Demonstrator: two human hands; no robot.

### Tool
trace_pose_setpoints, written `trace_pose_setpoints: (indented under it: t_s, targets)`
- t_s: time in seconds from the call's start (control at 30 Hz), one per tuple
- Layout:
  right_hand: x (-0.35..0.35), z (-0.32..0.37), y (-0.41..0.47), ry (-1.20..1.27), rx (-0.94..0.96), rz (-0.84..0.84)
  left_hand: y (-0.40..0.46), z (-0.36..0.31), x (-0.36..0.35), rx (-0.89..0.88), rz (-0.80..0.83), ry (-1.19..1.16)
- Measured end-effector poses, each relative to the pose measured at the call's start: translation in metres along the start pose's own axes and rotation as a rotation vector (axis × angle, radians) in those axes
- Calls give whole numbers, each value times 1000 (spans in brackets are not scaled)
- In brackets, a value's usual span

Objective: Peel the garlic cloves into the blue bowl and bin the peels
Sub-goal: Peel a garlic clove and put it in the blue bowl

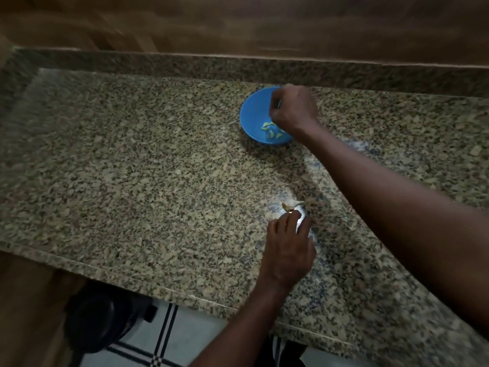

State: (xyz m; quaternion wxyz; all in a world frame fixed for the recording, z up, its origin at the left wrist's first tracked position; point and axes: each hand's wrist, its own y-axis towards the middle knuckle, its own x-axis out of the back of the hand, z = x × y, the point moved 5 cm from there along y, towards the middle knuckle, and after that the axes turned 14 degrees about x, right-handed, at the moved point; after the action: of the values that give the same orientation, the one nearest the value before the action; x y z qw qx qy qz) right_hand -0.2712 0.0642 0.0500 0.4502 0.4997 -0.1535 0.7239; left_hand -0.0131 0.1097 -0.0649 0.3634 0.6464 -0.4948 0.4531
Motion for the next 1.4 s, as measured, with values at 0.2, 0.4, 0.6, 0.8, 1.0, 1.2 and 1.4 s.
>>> trace_pose_setpoints:
  t_s: [0.2, 0.4, 0.6, 0.8, 1.0, 1.2, 1.4]
  targets:
    - [0, -5, -6, 18, 18, 22, -1, 0, 0, -10, -5, 9]
    - [7, -12, -49, 23, 21, -95, -1, 0, 1, 7, 0, 22]
    - [0, -7, -38, -9, -5, -22, -1, 0, 1, 17, 1, 29]
    - [15, 6, -24, -80, -21, -63, -1, 0, 0, 8, -14, 29]
    - [8, -20, -116, 69, -62, -185, -1, 1, 1, 4, -25, -2]
    - [-37, -44, -168, 74, 10, 22, -2, 1, -1, -11, -61, -4]
    - [-38, -35, -158, 11, 177, 69, -2, 3, -4, -4, -44, 11]
